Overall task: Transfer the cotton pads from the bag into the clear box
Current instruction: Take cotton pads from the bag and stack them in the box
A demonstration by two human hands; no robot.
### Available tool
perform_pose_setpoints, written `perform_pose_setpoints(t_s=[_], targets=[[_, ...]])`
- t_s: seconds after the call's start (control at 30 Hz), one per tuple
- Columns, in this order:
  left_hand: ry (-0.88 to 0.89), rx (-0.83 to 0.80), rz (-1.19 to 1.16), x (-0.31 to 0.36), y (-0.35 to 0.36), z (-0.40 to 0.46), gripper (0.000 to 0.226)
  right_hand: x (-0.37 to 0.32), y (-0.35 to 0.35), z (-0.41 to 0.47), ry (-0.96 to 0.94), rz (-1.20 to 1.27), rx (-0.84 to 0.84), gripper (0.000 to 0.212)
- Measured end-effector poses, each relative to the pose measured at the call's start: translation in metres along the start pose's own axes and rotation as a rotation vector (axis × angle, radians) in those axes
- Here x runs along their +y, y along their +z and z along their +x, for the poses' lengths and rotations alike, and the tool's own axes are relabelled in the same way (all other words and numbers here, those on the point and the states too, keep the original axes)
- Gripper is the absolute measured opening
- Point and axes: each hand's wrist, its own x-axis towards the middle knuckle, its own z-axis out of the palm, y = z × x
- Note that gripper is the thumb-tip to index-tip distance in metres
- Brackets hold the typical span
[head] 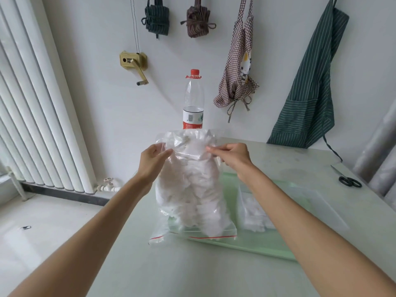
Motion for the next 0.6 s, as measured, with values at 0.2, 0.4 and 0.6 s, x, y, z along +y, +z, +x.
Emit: perform_pose_setpoints(t_s=[0.2, 0.4, 0.6], targets=[[-0.010, 0.035, 0.015, 0.005, -0.001, 0.003, 0.007, -0.003, -0.006, 0.002, -0.009, -0.007, 0.018, 0.014], [-0.086, 0.161, 0.251, -0.008, 0.001, 0.011, 0.017, -0.003, 0.005, 0.003, -0.002, -0.121, 0.004, 0.031], [-0.239, -0.024, 0.698, -0.024, 0.002, 0.017, 0.038, -0.004, -0.007, -0.013, -0.018, -0.685, -0.400, 0.053]])
